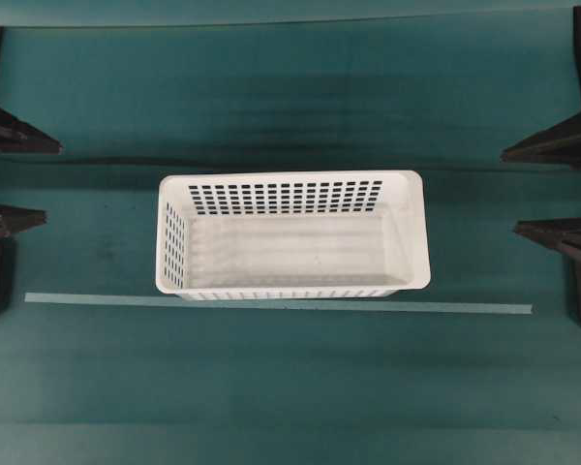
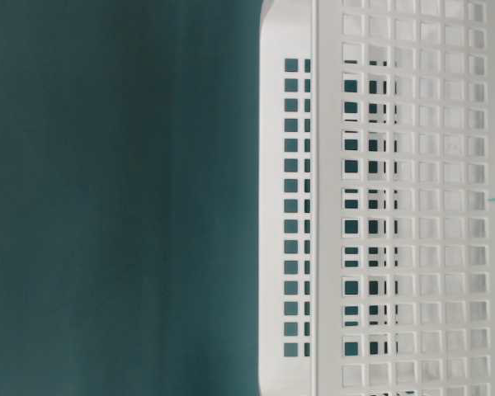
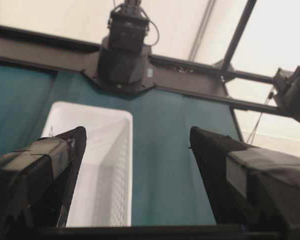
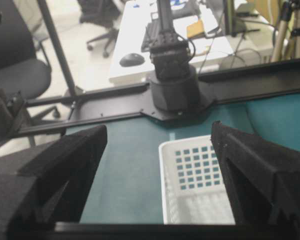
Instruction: Lift the white basket with both hands.
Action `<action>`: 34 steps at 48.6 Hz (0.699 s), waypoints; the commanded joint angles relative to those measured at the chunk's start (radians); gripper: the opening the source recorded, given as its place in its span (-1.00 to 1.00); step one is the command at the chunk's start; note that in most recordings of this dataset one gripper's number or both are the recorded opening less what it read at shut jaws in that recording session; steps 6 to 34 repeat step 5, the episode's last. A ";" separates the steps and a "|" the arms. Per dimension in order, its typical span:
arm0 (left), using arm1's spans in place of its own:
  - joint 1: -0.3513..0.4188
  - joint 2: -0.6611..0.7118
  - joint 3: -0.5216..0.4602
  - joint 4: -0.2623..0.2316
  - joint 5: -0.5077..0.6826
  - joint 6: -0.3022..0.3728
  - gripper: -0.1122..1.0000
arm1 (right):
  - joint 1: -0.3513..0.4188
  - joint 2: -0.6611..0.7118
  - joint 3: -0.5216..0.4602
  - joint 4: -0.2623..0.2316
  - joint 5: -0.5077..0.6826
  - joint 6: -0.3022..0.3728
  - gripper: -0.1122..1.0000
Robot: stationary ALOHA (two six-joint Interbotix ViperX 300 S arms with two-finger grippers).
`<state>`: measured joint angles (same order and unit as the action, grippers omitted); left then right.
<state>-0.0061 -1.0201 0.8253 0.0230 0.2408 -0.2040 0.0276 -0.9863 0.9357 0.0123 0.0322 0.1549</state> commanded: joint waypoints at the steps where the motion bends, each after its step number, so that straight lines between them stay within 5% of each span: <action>1: -0.003 0.014 -0.011 0.005 -0.009 0.000 0.81 | 0.002 0.026 -0.005 0.000 -0.003 0.000 0.82; 34: -0.003 0.014 -0.011 0.005 -0.009 0.000 0.81 | 0.002 0.026 -0.005 0.000 -0.003 0.000 0.82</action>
